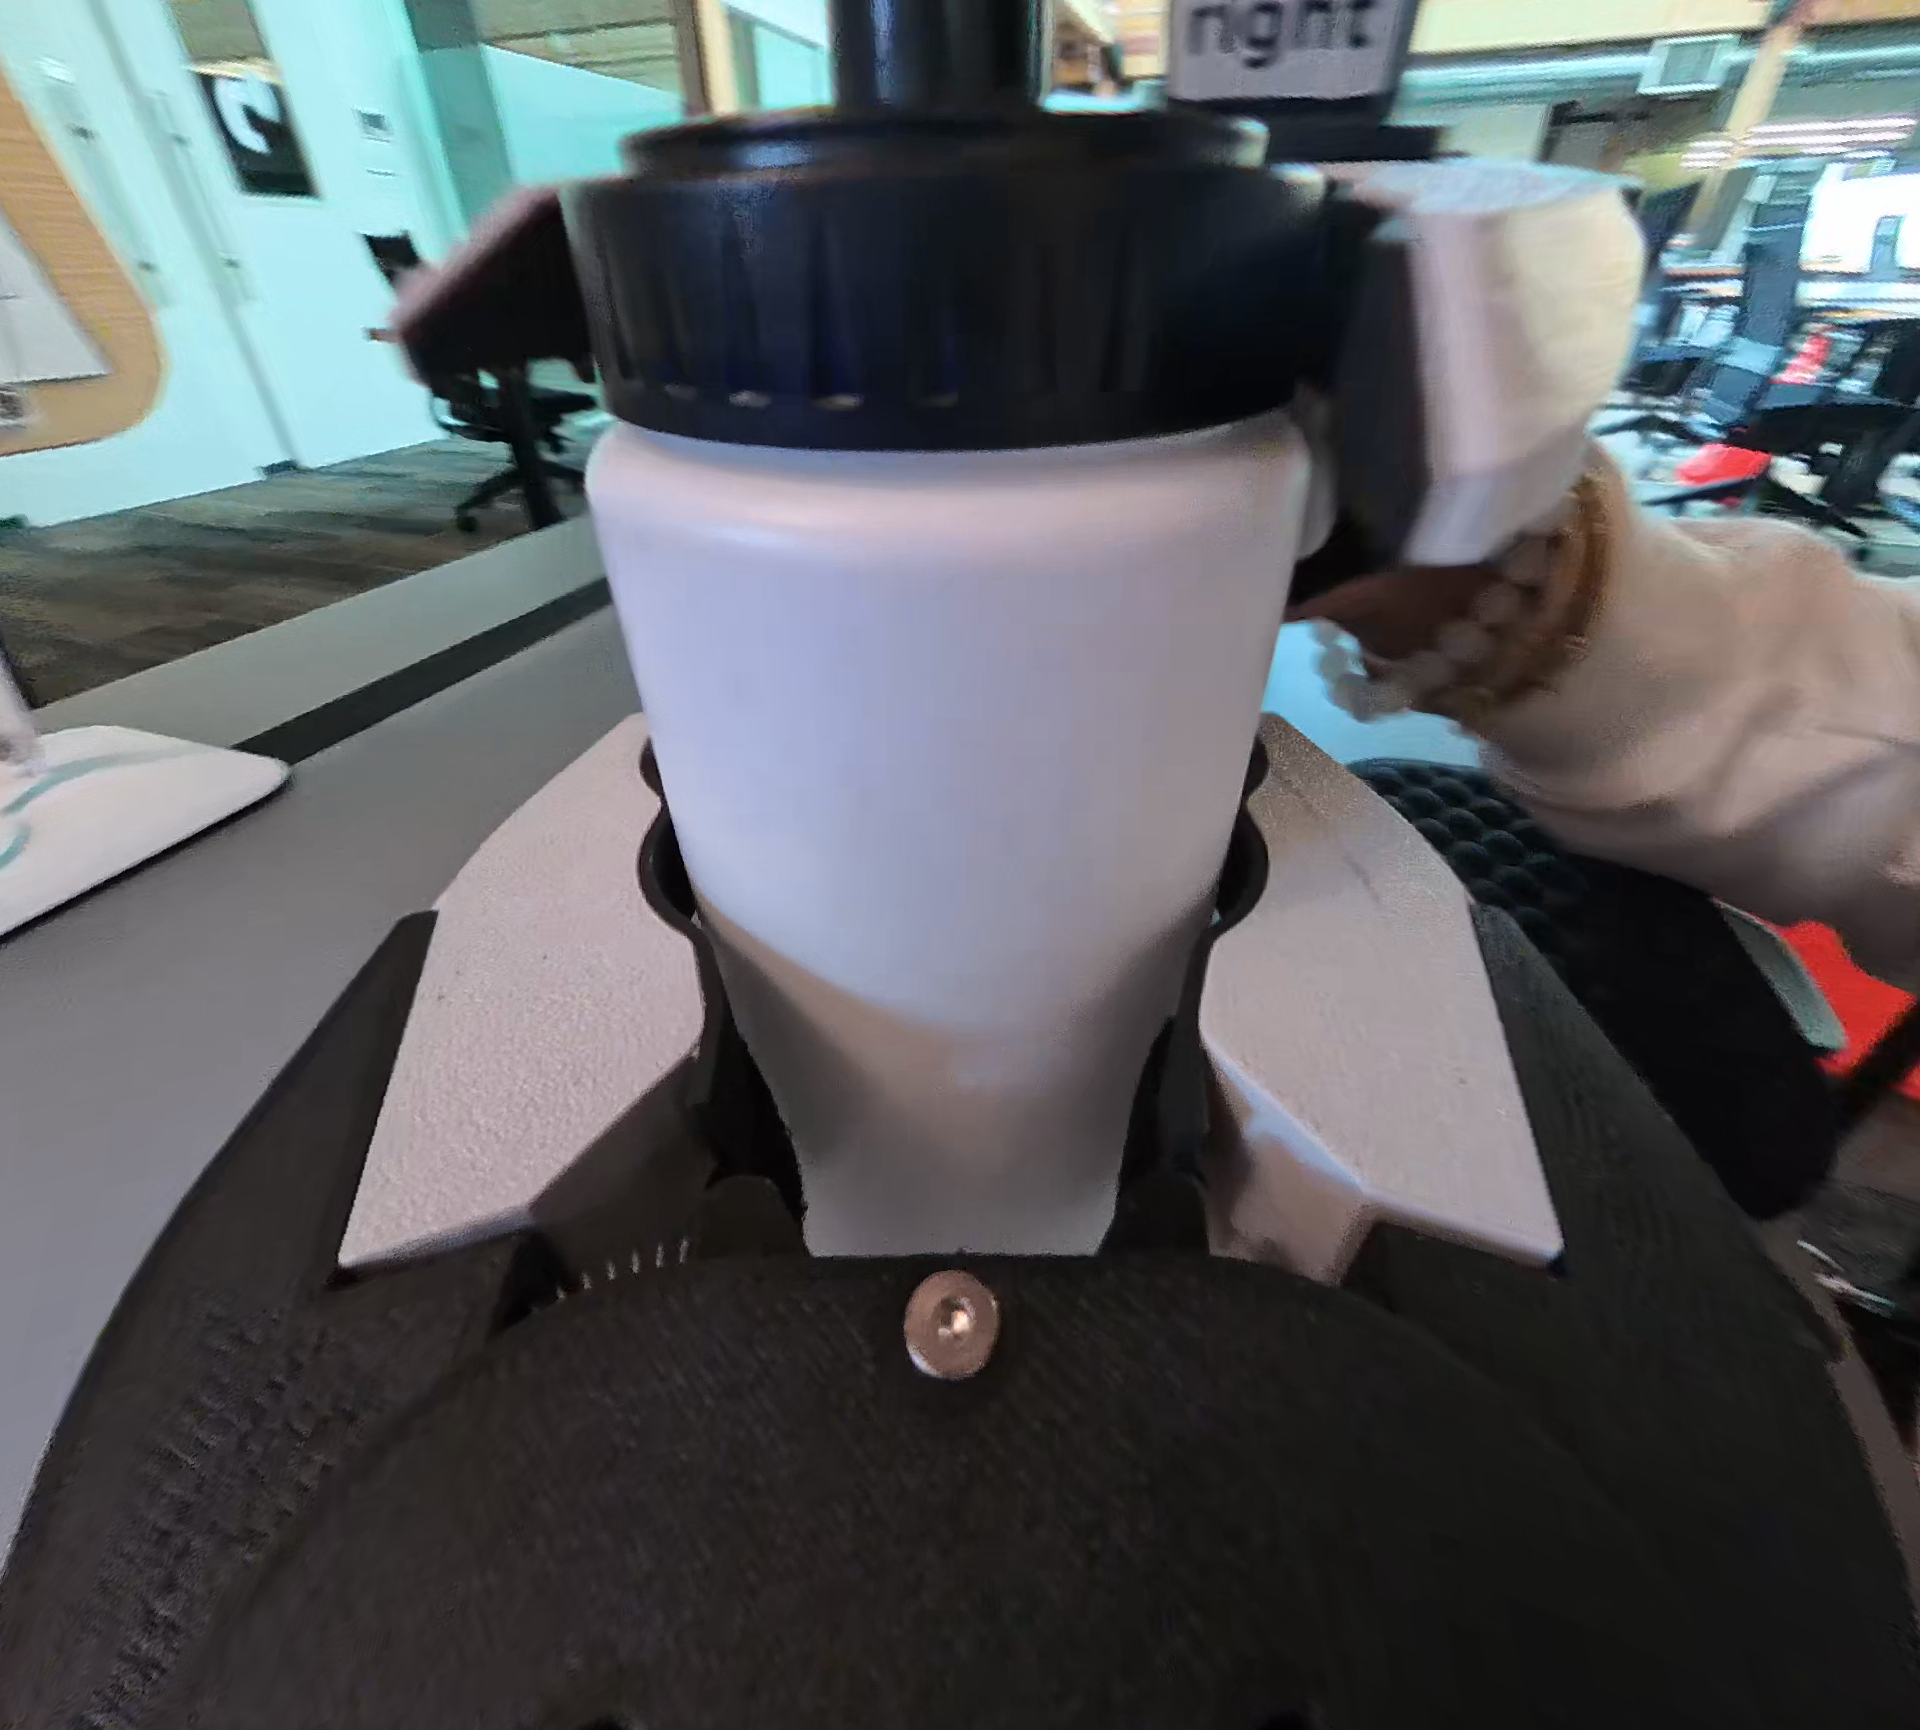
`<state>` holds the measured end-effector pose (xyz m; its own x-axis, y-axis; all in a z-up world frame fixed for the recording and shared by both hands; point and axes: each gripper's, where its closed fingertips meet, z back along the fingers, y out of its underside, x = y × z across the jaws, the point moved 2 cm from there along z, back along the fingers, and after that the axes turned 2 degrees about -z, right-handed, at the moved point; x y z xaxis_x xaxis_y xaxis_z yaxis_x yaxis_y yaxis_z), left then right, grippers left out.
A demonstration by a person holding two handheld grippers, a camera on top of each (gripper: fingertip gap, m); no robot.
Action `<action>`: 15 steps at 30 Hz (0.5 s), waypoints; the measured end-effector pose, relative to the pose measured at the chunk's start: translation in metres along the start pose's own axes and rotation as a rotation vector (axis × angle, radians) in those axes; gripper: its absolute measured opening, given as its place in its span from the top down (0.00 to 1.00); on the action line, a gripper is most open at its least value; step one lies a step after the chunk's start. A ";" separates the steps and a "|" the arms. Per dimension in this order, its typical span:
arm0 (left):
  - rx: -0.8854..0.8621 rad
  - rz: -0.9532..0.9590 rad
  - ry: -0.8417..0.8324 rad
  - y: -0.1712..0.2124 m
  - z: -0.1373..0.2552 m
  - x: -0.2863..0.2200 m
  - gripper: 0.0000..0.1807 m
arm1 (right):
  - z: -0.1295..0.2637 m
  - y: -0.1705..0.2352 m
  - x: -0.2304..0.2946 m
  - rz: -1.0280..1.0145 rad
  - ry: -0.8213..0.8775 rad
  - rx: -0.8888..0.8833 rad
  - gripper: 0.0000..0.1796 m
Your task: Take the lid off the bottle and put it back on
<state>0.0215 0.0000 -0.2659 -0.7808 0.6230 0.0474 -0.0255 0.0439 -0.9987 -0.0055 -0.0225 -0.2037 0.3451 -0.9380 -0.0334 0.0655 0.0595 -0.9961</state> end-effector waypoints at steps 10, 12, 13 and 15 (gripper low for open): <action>0.024 0.009 -0.091 0.001 0.002 0.005 0.46 | 0.000 -0.007 -0.002 -0.050 0.042 -0.008 0.57; 0.032 0.018 -0.117 0.001 0.002 0.005 0.47 | 0.004 -0.006 -0.005 -0.065 0.137 -0.013 0.57; 0.032 0.015 -0.137 0.002 0.002 0.006 0.49 | 0.006 -0.006 -0.007 -0.068 0.175 -0.017 0.57; 0.030 0.006 -0.139 0.001 0.002 0.006 0.49 | 0.008 -0.006 -0.010 -0.061 0.236 -0.027 0.57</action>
<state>0.0156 0.0027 -0.2671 -0.8599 0.5088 0.0407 -0.0381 0.0156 -0.9992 -0.0015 -0.0109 -0.1970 0.1125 -0.9936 0.0116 0.0528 -0.0057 -0.9986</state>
